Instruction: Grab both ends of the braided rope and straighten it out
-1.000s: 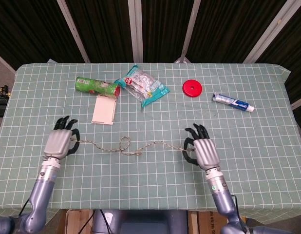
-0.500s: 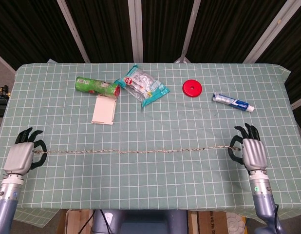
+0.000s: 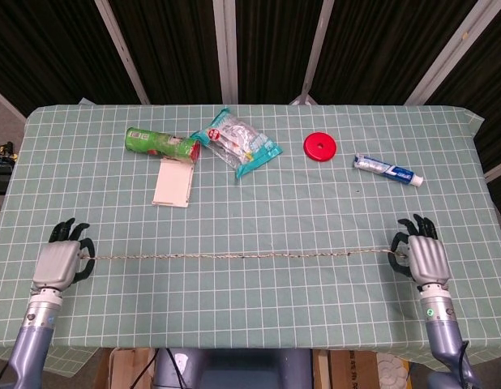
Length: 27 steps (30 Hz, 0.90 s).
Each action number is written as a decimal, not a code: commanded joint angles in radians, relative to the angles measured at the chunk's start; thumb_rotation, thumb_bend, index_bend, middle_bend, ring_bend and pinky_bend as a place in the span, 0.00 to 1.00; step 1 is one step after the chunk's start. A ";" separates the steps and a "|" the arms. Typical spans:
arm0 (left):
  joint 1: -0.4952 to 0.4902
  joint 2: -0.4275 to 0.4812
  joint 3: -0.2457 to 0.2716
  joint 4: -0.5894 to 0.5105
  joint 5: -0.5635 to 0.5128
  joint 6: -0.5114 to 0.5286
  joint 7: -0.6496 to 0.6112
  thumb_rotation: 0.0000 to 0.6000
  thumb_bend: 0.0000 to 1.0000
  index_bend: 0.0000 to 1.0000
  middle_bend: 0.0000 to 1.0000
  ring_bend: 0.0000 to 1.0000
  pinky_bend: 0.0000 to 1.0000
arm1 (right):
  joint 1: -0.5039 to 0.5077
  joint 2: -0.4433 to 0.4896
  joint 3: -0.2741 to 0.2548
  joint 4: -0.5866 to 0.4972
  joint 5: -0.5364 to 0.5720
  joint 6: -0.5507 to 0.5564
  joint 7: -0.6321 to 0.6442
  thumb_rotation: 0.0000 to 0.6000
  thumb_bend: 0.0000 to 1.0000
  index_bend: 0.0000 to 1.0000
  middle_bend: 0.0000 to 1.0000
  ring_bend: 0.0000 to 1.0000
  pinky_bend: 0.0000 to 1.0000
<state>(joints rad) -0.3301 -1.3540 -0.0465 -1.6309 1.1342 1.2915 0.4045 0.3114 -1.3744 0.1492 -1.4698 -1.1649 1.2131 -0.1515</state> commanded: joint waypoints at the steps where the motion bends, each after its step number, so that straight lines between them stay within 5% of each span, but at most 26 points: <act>1: -0.016 -0.040 -0.012 0.029 -0.021 -0.017 0.035 1.00 0.52 0.58 0.14 0.00 0.00 | 0.009 -0.018 0.000 0.025 0.010 -0.017 -0.014 1.00 0.50 0.65 0.23 0.00 0.00; 3: -0.021 -0.055 -0.015 0.039 -0.031 -0.022 0.054 1.00 0.51 0.57 0.14 0.00 0.00 | 0.012 -0.022 -0.001 0.034 0.015 -0.025 -0.024 1.00 0.50 0.60 0.22 0.00 0.00; 5: -0.023 -0.060 -0.015 0.042 -0.042 -0.028 0.074 1.00 0.46 0.53 0.10 0.00 0.00 | 0.014 -0.021 -0.003 0.039 0.018 -0.030 -0.037 1.00 0.50 0.46 0.20 0.00 0.00; 7: -0.026 -0.056 -0.014 0.035 -0.058 -0.035 0.102 1.00 0.38 0.46 0.06 0.00 0.00 | 0.016 -0.016 -0.004 0.036 0.029 -0.042 -0.049 1.00 0.50 0.19 0.09 0.00 0.00; 10: -0.025 -0.046 -0.014 0.022 -0.068 -0.035 0.118 1.00 0.28 0.36 0.01 0.00 0.00 | 0.017 -0.006 -0.003 0.023 0.049 -0.061 -0.057 1.00 0.50 0.00 0.00 0.00 0.00; 14: -0.012 0.004 -0.019 -0.030 -0.071 -0.021 0.108 1.00 0.18 0.28 0.00 0.00 0.00 | 0.014 0.027 0.005 -0.022 0.079 -0.070 -0.073 1.00 0.50 0.00 0.00 0.00 0.00; 20: 0.040 0.093 -0.005 -0.118 0.031 0.053 -0.003 1.00 0.17 0.22 0.00 0.00 0.00 | -0.019 0.078 0.009 -0.105 0.057 -0.012 -0.046 1.00 0.50 0.00 0.00 0.00 0.00; 23: 0.133 0.178 0.059 -0.144 0.224 0.191 -0.162 1.00 0.17 0.20 0.00 0.00 0.00 | -0.084 0.145 -0.026 -0.180 -0.103 0.117 0.041 1.00 0.50 0.00 0.00 0.00 0.00; 27: 0.200 0.241 0.113 -0.084 0.352 0.281 -0.287 1.00 0.16 0.13 0.00 0.00 0.00 | -0.144 0.216 -0.076 -0.178 -0.248 0.220 0.125 1.00 0.47 0.00 0.00 0.00 0.00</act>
<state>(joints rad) -0.2114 -1.1906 0.0048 -1.7399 1.3638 1.4682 0.2427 0.2326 -1.2300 0.1206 -1.6205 -1.2866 1.3286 -0.1107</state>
